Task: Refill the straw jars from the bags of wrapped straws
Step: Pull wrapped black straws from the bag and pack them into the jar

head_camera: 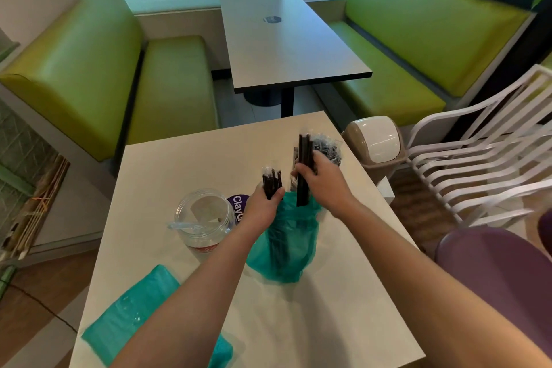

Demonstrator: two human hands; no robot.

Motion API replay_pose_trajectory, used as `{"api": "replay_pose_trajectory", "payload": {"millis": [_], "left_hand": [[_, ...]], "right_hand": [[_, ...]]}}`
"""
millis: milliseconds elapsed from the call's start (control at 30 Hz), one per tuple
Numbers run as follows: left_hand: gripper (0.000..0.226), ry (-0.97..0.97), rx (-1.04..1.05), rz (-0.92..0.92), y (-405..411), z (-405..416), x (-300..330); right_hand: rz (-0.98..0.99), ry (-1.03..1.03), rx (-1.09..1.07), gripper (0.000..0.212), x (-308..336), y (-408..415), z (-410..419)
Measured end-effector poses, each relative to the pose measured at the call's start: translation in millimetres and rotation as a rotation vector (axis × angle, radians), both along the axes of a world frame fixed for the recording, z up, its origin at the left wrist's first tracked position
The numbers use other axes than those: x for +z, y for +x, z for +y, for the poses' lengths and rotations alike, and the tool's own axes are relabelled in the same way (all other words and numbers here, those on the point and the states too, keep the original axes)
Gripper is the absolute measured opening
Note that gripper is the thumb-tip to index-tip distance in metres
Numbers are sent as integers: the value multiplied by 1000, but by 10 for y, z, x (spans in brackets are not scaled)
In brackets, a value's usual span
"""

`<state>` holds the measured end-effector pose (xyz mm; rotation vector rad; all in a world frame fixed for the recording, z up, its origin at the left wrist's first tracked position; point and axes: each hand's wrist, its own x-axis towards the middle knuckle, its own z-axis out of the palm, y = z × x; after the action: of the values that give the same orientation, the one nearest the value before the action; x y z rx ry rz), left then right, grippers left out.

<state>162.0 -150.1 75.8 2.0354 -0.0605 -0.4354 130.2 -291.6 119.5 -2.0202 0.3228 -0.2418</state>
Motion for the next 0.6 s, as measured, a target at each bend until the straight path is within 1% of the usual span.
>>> {"api": "replay_pose_trajectory", "payload": {"millis": [167,367,500,600], "left_hand": [[41,28,13,12,15,-24,9],[41,5,9,17,-9,-2,20],[41,-9,12,16,-29,4,20],[42,-14,20,21,-24,23,1]], "right_hand": [[-129,-24,-98,12,414,118,-165],[-284,-126,-171,24,705,185,-221],[-227,-304,-175,22,548,190,-156],[-102,-321,-121,28,298,201,-113]]}}
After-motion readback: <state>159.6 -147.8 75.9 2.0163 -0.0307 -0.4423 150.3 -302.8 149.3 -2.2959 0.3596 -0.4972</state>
